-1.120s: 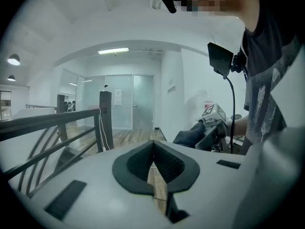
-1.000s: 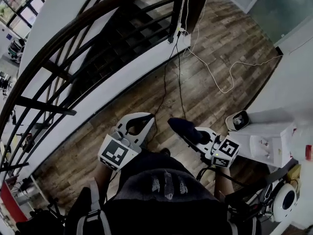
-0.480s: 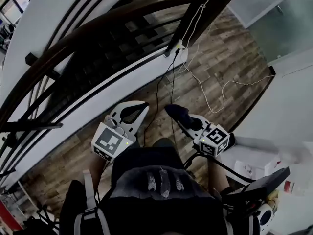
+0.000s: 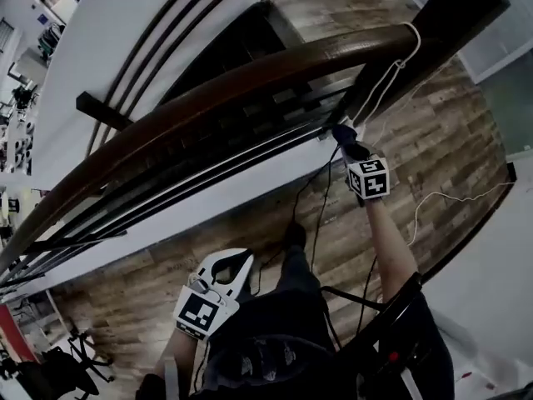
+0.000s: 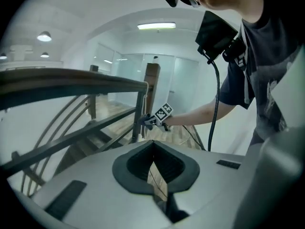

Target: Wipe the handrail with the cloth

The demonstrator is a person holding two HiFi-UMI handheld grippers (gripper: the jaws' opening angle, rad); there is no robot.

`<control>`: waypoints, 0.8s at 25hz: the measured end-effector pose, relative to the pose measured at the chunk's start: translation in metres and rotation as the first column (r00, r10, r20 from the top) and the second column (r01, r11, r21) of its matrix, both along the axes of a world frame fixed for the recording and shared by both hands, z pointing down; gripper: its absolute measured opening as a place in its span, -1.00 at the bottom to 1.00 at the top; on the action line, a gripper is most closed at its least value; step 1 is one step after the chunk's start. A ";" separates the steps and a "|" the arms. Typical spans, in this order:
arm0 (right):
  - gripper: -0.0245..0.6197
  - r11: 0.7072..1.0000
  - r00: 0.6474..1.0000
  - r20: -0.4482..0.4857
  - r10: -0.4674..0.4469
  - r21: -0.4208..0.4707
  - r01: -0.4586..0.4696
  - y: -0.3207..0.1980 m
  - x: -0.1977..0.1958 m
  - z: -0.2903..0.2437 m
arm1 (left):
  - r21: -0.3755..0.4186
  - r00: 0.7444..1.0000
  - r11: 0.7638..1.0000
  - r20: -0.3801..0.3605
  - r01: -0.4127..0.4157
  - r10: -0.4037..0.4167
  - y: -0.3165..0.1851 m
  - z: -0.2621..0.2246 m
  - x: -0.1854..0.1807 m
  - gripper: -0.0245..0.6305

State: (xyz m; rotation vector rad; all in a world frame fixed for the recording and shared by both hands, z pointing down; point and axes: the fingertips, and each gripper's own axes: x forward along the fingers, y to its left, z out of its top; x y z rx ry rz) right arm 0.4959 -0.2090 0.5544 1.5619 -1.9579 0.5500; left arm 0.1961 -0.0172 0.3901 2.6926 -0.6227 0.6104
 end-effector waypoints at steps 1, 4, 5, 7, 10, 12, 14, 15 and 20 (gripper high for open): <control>-0.75 1.000 0.998 -0.054 -0.011 -0.020 0.010 -0.032 0.017 0.020 | -0.039 0.998 0.997 0.003 0.063 -0.063 -0.008 0.008 0.005 -0.90; -0.75 0.998 0.984 -0.176 -0.003 -0.059 -0.007 -0.108 0.064 0.062 | -0.113 0.985 0.978 0.048 0.173 -0.169 -0.025 0.032 0.024 -0.90; -0.75 0.998 0.979 -0.203 0.002 -0.060 -0.015 -0.125 0.073 0.069 | -0.121 0.982 0.976 0.077 0.181 -0.173 -0.027 0.038 0.030 -0.90; -0.75 0.997 0.969 -0.246 -0.016 -0.072 -0.002 -0.149 0.081 0.084 | -0.139 0.975 0.971 0.133 0.195 -0.177 -0.025 0.051 0.036 -0.90; -0.75 0.991 0.966 -0.245 -0.084 -0.122 0.055 -0.164 0.068 0.106 | -0.171 0.963 0.955 0.166 0.241 -0.214 -0.027 0.061 0.036 -0.90; -0.75 0.990 0.973 -0.209 -0.094 -0.125 0.069 -0.167 0.054 0.114 | -0.177 0.955 0.947 0.179 0.268 -0.237 -0.030 0.064 0.033 -0.90; -0.75 0.991 0.985 -0.149 -0.083 -0.116 0.066 -0.165 0.039 0.118 | -0.183 0.948 0.938 0.179 0.294 -0.263 -0.031 0.066 0.028 -0.90; -0.75 0.990 0.989 -0.121 -0.087 -0.118 0.072 -0.164 0.028 0.118 | -0.187 0.945 0.933 0.174 0.308 -0.277 -0.031 0.066 0.025 -0.90; -0.75 0.974 0.977 -0.087 -0.192 -0.140 0.179 -0.143 -0.057 0.116 | -0.187 0.936 0.920 0.148 0.345 -0.320 -0.021 0.069 -0.008 -0.90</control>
